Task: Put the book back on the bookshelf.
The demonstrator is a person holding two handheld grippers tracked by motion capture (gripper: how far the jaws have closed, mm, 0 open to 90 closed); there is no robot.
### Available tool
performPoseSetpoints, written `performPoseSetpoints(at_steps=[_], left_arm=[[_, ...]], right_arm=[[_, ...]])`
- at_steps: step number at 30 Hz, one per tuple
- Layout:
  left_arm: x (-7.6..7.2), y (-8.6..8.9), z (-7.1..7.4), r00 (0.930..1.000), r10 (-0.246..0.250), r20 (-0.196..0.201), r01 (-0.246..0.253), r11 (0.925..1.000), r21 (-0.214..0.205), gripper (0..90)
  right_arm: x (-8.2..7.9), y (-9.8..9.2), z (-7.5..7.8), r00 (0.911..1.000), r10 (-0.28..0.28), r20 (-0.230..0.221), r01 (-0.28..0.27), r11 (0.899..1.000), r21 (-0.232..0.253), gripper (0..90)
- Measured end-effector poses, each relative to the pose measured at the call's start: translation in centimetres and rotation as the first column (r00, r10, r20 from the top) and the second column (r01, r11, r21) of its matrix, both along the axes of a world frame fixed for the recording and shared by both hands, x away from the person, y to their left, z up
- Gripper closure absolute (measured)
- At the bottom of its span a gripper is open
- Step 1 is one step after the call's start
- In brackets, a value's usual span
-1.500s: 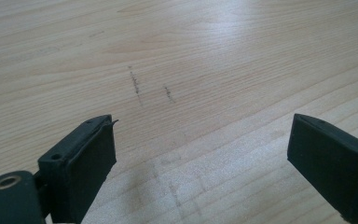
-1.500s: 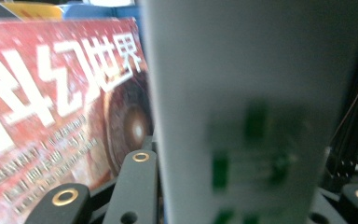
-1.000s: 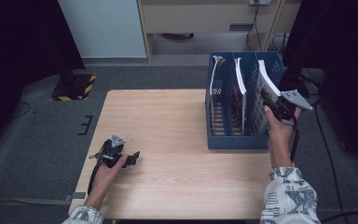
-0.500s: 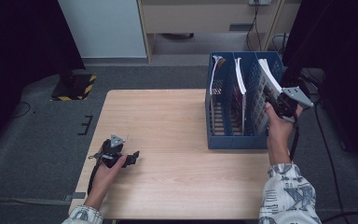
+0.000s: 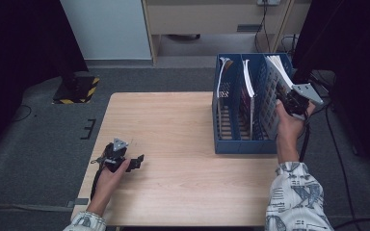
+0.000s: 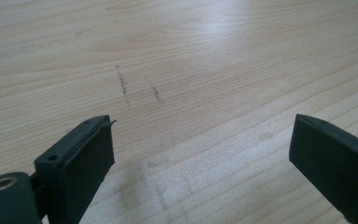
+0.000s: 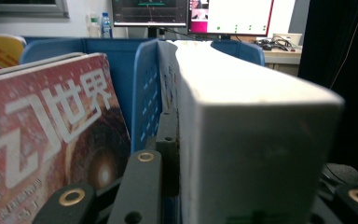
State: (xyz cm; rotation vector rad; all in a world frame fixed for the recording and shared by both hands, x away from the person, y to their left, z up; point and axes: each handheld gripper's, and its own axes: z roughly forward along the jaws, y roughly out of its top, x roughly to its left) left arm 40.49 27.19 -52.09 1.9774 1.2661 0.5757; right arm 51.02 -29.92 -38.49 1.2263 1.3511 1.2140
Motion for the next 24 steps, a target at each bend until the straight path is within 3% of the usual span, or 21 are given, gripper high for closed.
performPoseSetpoints(at_steps=[8,17,22,24], left_arm=[[0.1,-0.1,-0.1,1.0,-0.002,0.0,0.002,1.0,0.004,6.2],[0.0,-0.1,0.0,1.0,-0.001,0.001,0.001,0.9999,0.014,6.2],[0.0,-0.1,0.0,1.0,-0.004,0.001,0.004,0.9999,0.017,6.2],[-0.1,-0.2,-0.1,1.0,-0.005,-0.005,0.005,0.9998,0.02,6.2]], right_arm=[[0.5,0.5,-1.0,1.0,0.007,0.004,-0.007,1.0,-0.005,73.4],[-0.1,1.3,-1.4,0.9994,0.031,0.014,-0.029,0.994,-0.108,72.7],[-0.2,1.9,-1.4,0.998,0.063,0.007,-0.062,0.992,-0.114,71.8],[-0.3,2.4,-1.3,0.998,0.063,-0.003,-0.063,0.987,-0.147,69.8]])
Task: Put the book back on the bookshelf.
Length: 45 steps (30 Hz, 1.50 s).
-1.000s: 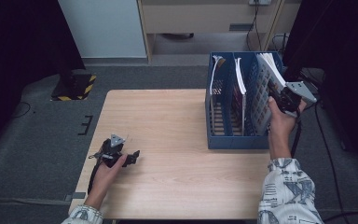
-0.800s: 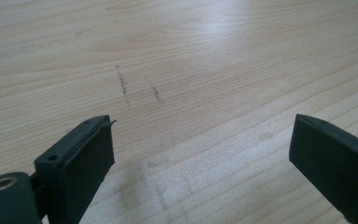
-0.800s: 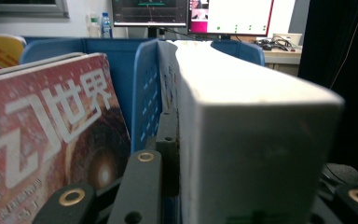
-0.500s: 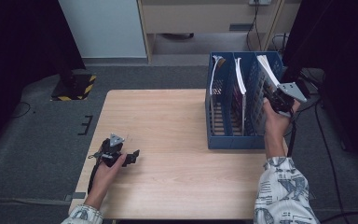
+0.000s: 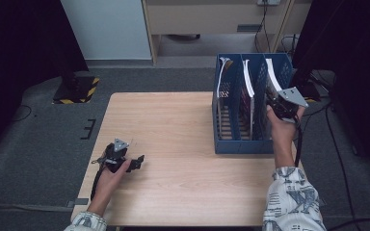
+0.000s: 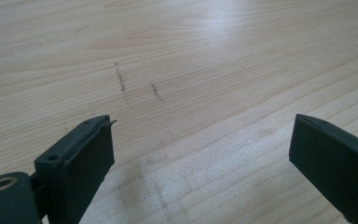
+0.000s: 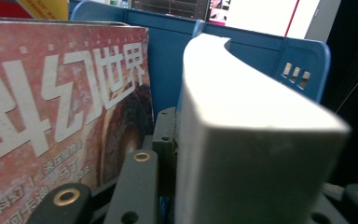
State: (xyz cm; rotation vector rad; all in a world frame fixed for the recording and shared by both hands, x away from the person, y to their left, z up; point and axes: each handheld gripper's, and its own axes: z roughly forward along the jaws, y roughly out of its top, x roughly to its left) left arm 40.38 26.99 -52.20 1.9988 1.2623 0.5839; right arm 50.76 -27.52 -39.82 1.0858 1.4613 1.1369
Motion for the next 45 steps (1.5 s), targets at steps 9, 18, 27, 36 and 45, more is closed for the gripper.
performPoseSetpoints(at_steps=[9,18,27,36,45], left_arm=[[0.1,0.2,0.0,1.0,0.005,0.001,-0.005,1.0,-0.002,6.2],[0.0,0.1,0.0,1.0,0.003,-0.002,-0.003,1.0,-0.001,6.1],[0.0,0.1,-0.1,1.0,-0.001,-0.008,0.001,1.0,0.0,6.1],[0.0,0.1,-0.2,0.9999,-0.003,-0.011,0.003,1.0,0.001,6.1],[0.0,0.1,-0.2,0.9998,-0.006,-0.018,0.006,0.9999,0.009,6.1]], right_arm=[[0.0,-0.4,0.0,0.9992,0.032,-0.025,-0.032,0.999,0.034,56.6],[0.0,-0.2,-0.1,0.9991,0.028,-0.031,-0.027,0.999,0.031,46.7],[-0.1,-0.8,0.0,0.9977,0.029,-0.061,-0.024,0.996,0.089,37.2],[-0.1,-0.9,0.0,0.9963,0.036,-0.078,-0.027,0.994,0.109,31.4],[-0.1,-1.3,0.0,0.9947,0.041,-0.094,-0.029,0.991,0.127,24.5]])
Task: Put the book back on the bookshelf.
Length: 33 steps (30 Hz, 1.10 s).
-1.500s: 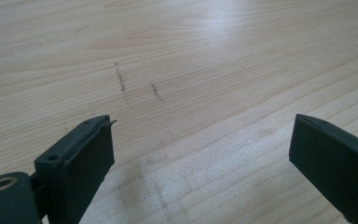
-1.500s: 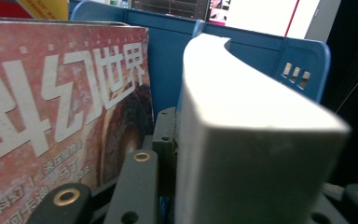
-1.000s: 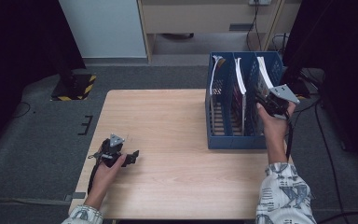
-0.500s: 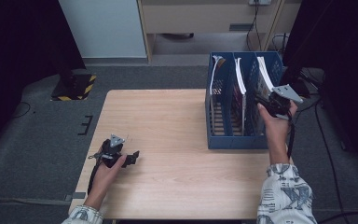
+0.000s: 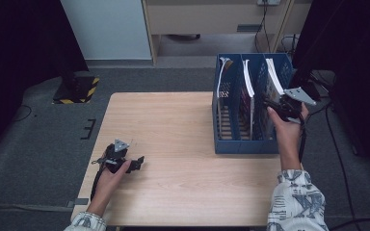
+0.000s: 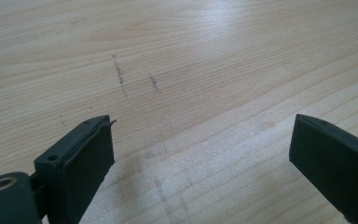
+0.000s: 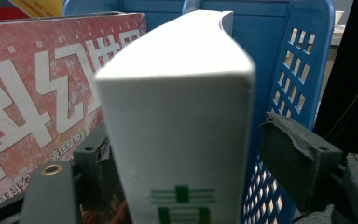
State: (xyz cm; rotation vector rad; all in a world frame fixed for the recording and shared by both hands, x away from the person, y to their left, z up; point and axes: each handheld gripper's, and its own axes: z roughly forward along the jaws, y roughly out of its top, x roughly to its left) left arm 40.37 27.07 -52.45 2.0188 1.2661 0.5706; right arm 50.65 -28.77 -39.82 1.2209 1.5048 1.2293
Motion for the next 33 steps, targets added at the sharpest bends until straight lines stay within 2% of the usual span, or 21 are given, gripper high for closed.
performPoseSetpoints(at_steps=[3,14,21,26,27,33], left_arm=[[0.0,0.0,0.0,1.0,0.001,0.005,-0.001,1.0,-0.002,6.2],[-0.1,-0.1,0.1,1.0,-0.002,0.005,0.002,1.0,0.002,6.1],[-0.1,-0.1,0.1,1.0,-0.002,0.006,0.002,1.0,-0.003,6.1],[-0.1,-0.1,0.2,1.0,-0.005,0.005,0.005,1.0,-0.005,6.1],[-0.1,-0.1,0.2,1.0,-0.004,0.006,0.004,1.0,-0.006,6.1],[-0.1,0.0,0.2,1.0,-0.001,0.005,0.001,1.0,-0.008,6.1]], right_arm=[[-0.1,0.0,0.0,0.9999,-0.009,0.01,0.009,1.0,-0.009,22.2],[-0.6,-0.2,-0.2,0.9999,-0.012,0.006,0.012,1.0,-0.028,20.4],[-1.0,-0.2,-0.3,1.0,-0.004,0.004,0.004,1.0,-0.023,19.3],[-1.4,-0.2,-0.4,0.9999,-0.011,0.003,0.011,0.998,-0.055,19.6],[-1.5,-0.1,-0.4,0.9999,-0.007,-0.009,0.007,0.997,-0.07,18.8],[-1.7,-0.1,-0.7,0.9996,-0.004,-0.026,0.002,0.998,-0.07,17.8]])
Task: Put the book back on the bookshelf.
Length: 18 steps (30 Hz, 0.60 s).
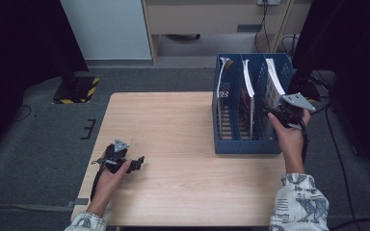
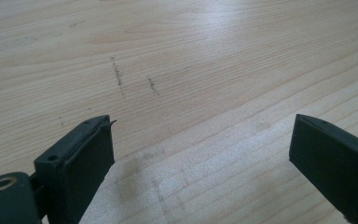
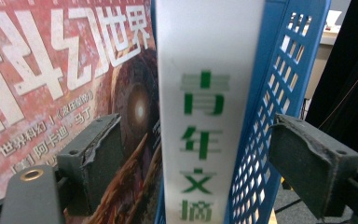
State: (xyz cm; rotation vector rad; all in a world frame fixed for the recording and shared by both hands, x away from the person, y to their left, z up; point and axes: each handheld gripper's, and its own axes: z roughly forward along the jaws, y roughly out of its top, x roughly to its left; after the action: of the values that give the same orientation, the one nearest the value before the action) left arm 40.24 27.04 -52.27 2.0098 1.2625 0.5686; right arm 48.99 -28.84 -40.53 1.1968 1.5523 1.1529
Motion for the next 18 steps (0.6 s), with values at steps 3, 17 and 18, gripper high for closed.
performPoseSetpoints(at_steps=[3,17,18], left_arm=[[0.0,0.0,0.0,1.0,0.0,0.001,0.0,1.0,-0.003,6.1],[-0.1,0.0,0.2,1.0,-0.002,0.009,0.002,1.0,-0.008,6.1],[-0.1,0.0,0.2,1.0,-0.002,0.009,0.002,1.0,-0.008,6.1]], right_arm=[[-0.1,-0.1,-0.2,1.0,-0.002,-0.006,0.002,1.0,-0.001,17.8],[-1.2,-0.8,-0.1,0.9998,-0.008,-0.019,0.008,1.0,0.02,16.8],[-1.3,-0.8,-0.1,0.9997,-0.007,-0.021,0.007,1.0,0.017,16.6]])
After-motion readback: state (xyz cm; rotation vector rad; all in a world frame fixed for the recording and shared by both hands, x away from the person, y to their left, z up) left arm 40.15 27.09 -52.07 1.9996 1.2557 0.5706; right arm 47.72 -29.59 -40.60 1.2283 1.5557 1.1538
